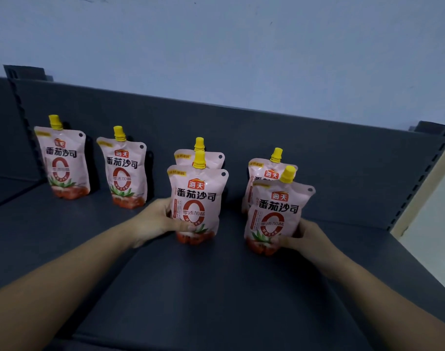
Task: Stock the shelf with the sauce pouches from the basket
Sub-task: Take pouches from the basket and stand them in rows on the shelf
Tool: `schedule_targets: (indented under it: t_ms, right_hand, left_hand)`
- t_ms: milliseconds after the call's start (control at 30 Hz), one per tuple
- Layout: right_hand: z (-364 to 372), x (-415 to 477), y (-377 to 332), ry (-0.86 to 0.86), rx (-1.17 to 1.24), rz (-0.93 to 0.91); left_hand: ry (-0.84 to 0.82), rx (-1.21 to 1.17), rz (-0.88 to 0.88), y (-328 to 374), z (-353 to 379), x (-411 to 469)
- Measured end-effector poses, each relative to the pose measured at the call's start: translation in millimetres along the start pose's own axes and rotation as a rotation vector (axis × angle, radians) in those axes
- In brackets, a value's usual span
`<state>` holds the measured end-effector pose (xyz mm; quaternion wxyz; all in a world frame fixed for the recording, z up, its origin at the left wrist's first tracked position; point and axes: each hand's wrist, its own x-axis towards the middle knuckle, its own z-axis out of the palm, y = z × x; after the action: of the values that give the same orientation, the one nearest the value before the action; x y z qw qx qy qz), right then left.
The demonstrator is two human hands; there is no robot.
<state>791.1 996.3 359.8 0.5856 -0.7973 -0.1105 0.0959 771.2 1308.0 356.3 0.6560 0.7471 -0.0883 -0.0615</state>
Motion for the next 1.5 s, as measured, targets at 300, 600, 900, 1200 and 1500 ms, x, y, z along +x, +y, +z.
schedule_targets:
  t_ms: [300, 600, 900, 1200, 1500]
  right_hand:
    - [6, -2, 1, 0.049, -0.007, -0.059]
    - [2, -2, 9, 0.108, 0.164, 0.001]
    - [12, -6, 7, 0.139, 0.217, -0.045]
    - [21, -9, 8, 0.189, 0.209, -0.063]
    - [20, -13, 7, 0.212, 0.077, -0.003]
  left_hand:
    - [-0.009, 0.017, -0.029, -5, -3, 2]
    - [-0.008, -0.01, 0.006, -9, -5, 2]
    - [-0.021, 0.028, 0.037, -14, -11, 3]
    - [-0.026, 0.008, 0.022, -16, -13, 1]
    - [0.181, 0.036, -0.026, -8, -1, -11]
